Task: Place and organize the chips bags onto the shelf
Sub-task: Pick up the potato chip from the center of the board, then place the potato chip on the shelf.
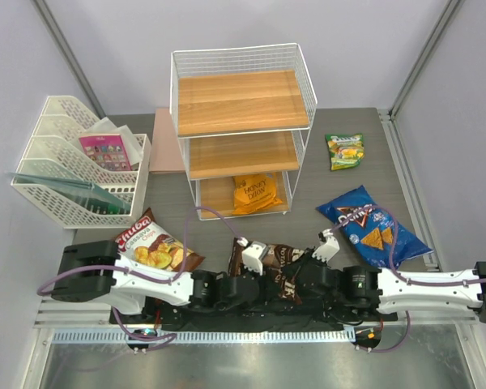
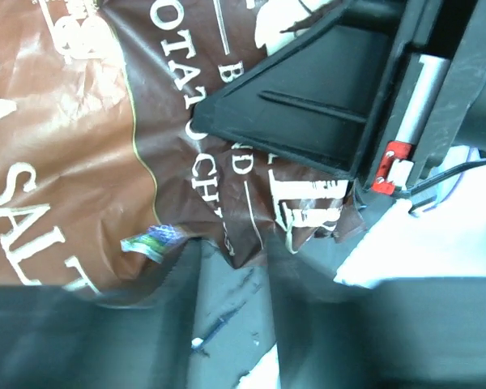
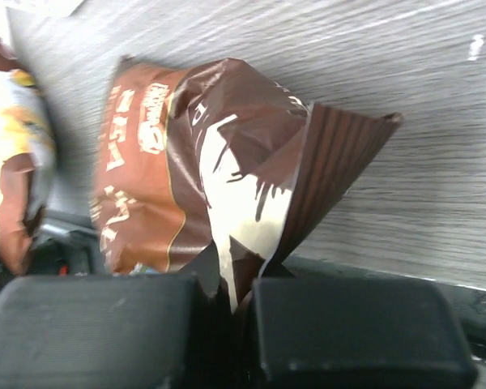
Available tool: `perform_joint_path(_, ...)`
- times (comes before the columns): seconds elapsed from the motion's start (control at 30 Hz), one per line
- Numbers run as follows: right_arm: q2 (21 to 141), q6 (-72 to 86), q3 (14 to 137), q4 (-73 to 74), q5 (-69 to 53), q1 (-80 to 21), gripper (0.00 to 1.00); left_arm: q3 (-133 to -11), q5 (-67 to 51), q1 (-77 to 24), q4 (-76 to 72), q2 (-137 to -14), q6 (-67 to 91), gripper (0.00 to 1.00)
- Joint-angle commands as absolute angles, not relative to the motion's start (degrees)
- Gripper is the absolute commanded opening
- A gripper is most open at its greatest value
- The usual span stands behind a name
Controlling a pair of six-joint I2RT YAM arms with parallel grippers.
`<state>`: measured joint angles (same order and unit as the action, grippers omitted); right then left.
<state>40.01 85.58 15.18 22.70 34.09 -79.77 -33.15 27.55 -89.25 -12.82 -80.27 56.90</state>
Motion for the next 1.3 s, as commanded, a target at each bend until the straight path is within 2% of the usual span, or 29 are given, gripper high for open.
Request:
perform_joint_path(0.0, 35.35, 83.5, 18.1, 23.72, 35.33, -79.98, 0.01, -30.68, 32.77, -89.47, -10.91, -75.16, 60.64, 0.51)
perform_joint_path(0.03, 34.55, 82.71, 18.54, 24.51, 35.24, -79.89, 0.01, -29.98, 33.57, -89.47, -8.38, -74.36, 60.99, 0.65)
perform_joint_path(0.13, 31.22, 80.08, 21.35, 26.36, 35.42, -79.98, 0.01, -29.36, 37.61, -89.47, -1.26, -70.67, 63.71, 0.76)
perform_joint_path(0.37, 30.49, 74.63, 32.16, 35.5, 41.48, -79.98, 0.01, -26.98, 44.38, -89.47, 10.43, -61.97, 68.46, 0.77)
perform_joint_path(0.7, 40.43, 60.67, 50.08, 32.61, 43.33, -79.89, 0.01, -24.44, 47.64, -89.47, 18.63, -59.24, 79.18, 0.77)
perform_joint_path(0.87, 43.24, 53.19, 58.7, 31.64, 48.76, -79.89, 0.01, -23.91, 47.99, -89.47, 20.74, -58.54, 81.39, 0.76)
perform_joint_path(0.97, 44.47, 49.32, 61.78, 30.41, 52.1, -79.89, 0.01, -24.52, 48.34, -89.47, 21.53, -58.8, 81.56, 0.76)
perform_joint_path(1.27, 45.7, 34.39, 63.54, 14.43, 54.76, -79.98, 0.01, -25.31, 47.9, -89.47, 21.53, -60.64, 81.3, 0.76)
